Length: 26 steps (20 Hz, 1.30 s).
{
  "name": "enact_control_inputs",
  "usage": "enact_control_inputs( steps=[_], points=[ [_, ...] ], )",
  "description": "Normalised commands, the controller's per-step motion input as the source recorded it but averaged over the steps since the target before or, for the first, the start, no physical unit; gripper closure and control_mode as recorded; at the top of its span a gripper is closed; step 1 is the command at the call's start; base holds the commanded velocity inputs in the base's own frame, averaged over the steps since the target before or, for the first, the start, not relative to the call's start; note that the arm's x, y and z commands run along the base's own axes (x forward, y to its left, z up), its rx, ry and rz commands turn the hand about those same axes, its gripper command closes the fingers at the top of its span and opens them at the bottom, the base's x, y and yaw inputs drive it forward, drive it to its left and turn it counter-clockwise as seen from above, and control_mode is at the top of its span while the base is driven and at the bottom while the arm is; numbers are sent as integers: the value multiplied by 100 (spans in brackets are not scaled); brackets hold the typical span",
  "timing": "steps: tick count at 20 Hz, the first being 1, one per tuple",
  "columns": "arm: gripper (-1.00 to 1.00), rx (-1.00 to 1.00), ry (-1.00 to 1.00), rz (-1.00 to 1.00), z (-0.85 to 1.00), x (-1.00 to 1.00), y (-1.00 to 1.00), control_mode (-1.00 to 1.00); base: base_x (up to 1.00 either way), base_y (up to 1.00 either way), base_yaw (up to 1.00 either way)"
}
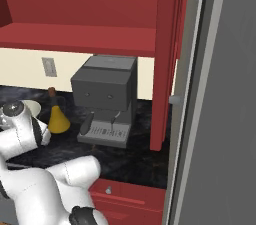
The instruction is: Retrieve the bottle and the shaker from the cabinet and place them next to the mixing bowl on the counter. Then add garlic from the fridge to the mixing bowl.
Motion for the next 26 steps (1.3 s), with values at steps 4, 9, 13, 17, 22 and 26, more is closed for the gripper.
enact_control_inputs(
  steps=[4,9,13,17,22,26],
  points=[
    [-100,-20,2,22,62,4,-6,-100,0,0,0],
    [-100,-39,0,11,27,1,-25,-100,0,0,0],
    [-100,-42,0,0,11,-10,-50,-100,0,0,0],
    [-100,-14,0,-2,19,-32,-92,-100,0,0,0],
    [-100,20,2,-10,34,-24,-95,-100,0,0,0],
    [-100,13,0,-3,4,-3,-40,-100,0,0,0]
  ],
)
